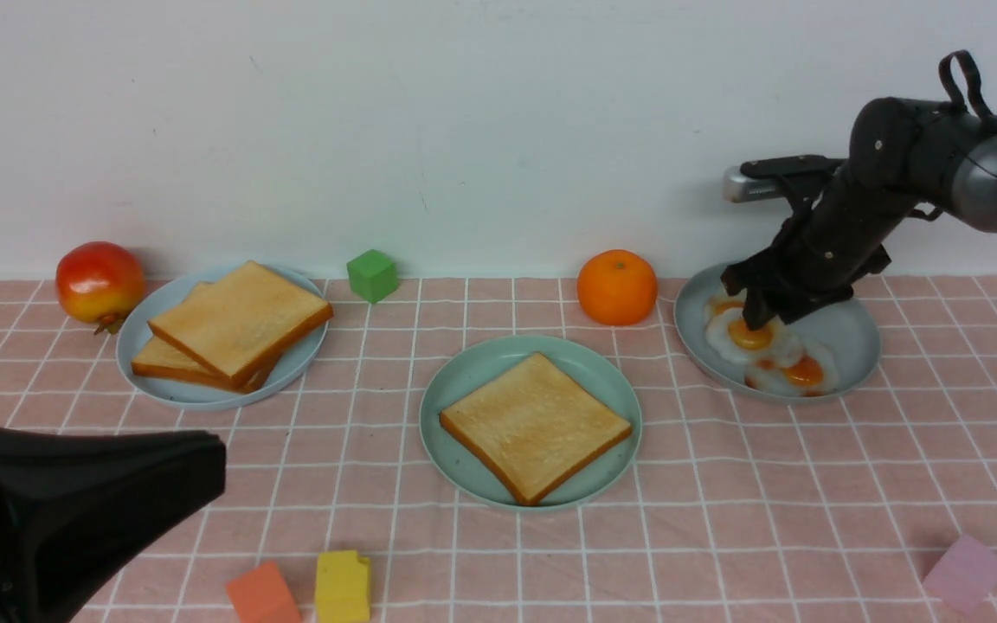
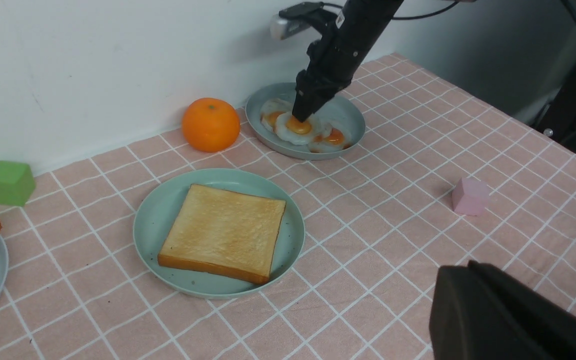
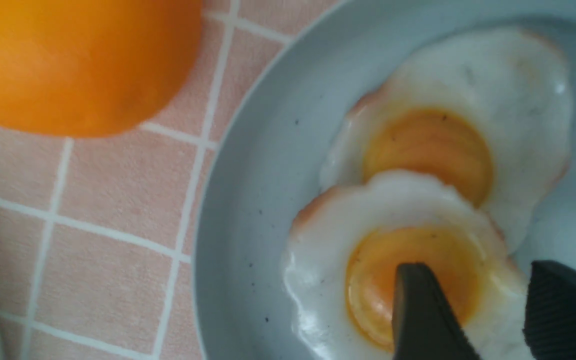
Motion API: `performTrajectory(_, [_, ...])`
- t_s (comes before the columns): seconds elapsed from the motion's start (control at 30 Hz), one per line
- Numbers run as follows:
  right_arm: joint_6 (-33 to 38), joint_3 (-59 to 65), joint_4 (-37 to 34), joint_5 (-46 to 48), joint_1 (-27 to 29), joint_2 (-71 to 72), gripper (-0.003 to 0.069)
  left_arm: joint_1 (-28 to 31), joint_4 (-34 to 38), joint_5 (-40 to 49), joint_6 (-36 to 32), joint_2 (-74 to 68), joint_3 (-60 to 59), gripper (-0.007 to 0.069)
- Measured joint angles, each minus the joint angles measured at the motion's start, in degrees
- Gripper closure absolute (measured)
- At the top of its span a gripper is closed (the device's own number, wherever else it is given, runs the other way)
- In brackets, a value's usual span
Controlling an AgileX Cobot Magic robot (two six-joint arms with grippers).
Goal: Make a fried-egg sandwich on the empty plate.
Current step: Use the right arm to grab a fried egg
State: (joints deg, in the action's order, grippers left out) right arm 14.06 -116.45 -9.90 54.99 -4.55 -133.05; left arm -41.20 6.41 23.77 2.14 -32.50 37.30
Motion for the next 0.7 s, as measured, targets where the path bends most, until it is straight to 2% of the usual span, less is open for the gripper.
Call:
performTrajectory(0.27, [1.83,-2.31,-0.45,0.10,1.76,-0.41,0.0344,0.00,0.00,0.00,0.00,0.00,0.00,0.0638])
performTrajectory(0.7, [4.29,-2.36,-6.95,-2.57,3.69,-3.64,0.0365,0.00,0.00,-0.05,0.00,0.00,-0.06,0.0636])
